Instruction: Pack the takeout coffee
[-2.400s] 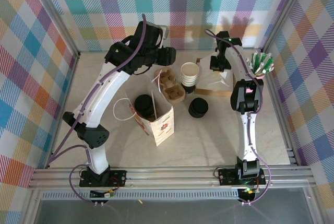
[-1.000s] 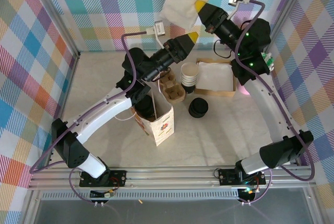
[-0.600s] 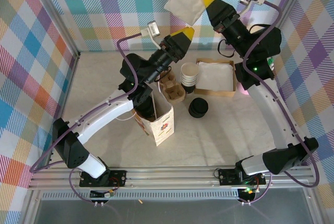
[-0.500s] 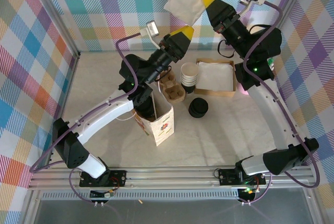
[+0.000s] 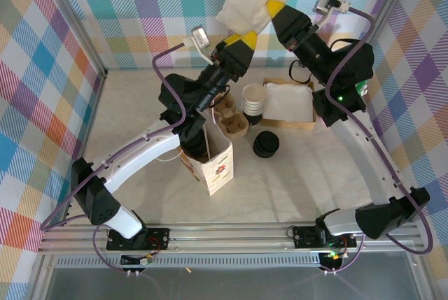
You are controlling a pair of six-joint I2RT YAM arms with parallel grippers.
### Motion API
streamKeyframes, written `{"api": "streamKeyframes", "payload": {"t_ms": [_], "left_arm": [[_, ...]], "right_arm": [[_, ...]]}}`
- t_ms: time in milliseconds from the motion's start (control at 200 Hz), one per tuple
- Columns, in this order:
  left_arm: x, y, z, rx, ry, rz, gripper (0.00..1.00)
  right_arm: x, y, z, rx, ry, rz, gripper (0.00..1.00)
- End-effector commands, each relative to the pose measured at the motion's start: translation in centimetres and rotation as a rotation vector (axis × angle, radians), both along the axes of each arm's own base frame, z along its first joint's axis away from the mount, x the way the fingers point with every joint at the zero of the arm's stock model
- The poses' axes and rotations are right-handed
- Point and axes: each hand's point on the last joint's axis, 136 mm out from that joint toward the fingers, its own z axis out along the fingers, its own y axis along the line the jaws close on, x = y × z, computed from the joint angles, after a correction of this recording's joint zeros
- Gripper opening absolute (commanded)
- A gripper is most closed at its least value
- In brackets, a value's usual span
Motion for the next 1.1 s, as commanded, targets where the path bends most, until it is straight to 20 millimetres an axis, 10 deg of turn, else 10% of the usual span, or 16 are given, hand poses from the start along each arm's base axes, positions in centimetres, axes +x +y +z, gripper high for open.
{"api": "streamKeyframes", "payload": {"t_ms": [0, 175, 405, 700, 1095], "left_arm": [[-1.8, 2.1, 2.7, -0.085, -0.081, 0.042, 0.56], [-2.3, 2.8, 2.2, -0.071, -0.078, 0.082, 0.24], [-3.0, 3.1, 2.1, -0.063, -0.082, 0.097, 0.13], [-3.0, 2.7, 1.4, -0.063, -0.061, 0.079, 0.64], [-3.0, 3.3, 1.2, -0.082, -0.067, 0.105, 0.5]], "right_arm": [[-2.2, -0.7, 1.4, 0.031, -0.042, 0.022, 0.0], [-2.6, -0.4, 1.3, 0.019, -0.04, 0.045, 0.0], [-2.5, 0.2, 1.2, 0.017, -0.026, 0.082, 0.0], [-2.3, 0.9, 0.7, 0.012, -0.001, 0.114, 0.0], [-3.0, 2.5, -0.1, 0.002, 0.037, 0.194, 0.0]]}}
